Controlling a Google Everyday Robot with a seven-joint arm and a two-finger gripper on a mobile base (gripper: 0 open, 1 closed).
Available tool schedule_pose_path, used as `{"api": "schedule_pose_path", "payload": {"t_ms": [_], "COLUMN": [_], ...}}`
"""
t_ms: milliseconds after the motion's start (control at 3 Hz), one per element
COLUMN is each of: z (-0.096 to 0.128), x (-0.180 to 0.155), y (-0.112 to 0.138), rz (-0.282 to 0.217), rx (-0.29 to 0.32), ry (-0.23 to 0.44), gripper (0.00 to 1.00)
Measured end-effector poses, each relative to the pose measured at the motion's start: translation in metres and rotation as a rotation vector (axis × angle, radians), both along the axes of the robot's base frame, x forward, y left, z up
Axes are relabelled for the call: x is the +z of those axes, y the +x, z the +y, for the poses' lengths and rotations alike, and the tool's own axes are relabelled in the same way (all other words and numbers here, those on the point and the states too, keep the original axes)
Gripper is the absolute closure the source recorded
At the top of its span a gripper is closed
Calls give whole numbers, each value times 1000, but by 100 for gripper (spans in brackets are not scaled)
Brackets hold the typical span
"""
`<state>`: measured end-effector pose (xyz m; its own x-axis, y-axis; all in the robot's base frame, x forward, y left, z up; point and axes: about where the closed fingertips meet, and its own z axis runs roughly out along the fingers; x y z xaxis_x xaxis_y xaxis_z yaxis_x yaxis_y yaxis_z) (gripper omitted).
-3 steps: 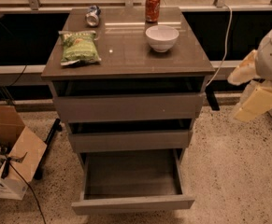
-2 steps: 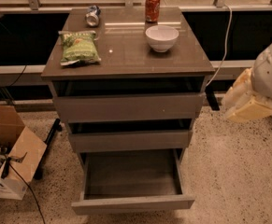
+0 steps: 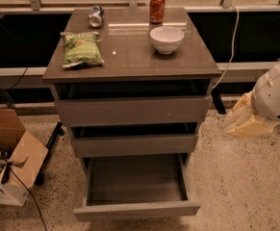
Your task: Close bottom drawer
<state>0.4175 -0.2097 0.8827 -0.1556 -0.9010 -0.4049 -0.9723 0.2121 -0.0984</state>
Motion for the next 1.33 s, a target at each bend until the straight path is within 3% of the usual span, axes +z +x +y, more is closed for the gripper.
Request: {"api": "schedule_pose_path", "payload": {"t_ms": [333,1000,1333], "z": [0,20,25], "x": [0,-83,-126], "y": [0,2,13], "rz": [0,27,-21], "rx": [0,23,26], "ry": [0,69,109], "gripper": [100,100,100]}}
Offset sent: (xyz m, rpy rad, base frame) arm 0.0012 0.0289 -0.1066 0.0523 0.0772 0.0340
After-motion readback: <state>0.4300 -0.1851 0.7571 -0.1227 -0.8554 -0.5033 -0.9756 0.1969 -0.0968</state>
